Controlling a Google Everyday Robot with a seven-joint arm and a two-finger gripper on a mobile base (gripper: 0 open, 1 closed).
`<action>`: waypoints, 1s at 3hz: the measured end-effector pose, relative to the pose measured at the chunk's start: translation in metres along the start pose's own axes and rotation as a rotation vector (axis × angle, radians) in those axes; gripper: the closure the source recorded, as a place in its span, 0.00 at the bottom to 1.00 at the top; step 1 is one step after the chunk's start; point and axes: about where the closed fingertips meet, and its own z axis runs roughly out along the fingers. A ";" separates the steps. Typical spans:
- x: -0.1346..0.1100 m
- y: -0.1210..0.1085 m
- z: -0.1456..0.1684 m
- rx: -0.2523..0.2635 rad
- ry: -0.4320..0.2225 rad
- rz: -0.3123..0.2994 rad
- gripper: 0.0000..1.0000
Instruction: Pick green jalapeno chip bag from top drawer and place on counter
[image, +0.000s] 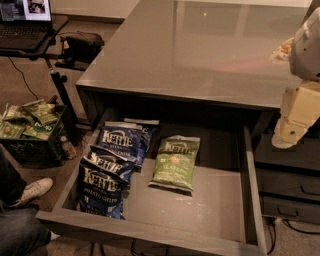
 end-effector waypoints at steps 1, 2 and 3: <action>0.000 0.000 0.000 0.000 0.000 0.000 0.00; -0.007 -0.007 0.016 -0.003 -0.003 0.011 0.00; -0.023 -0.027 0.061 -0.036 -0.009 0.033 0.00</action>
Offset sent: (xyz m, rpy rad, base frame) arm 0.0311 0.0155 -0.0341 0.0143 0.0295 -0.0210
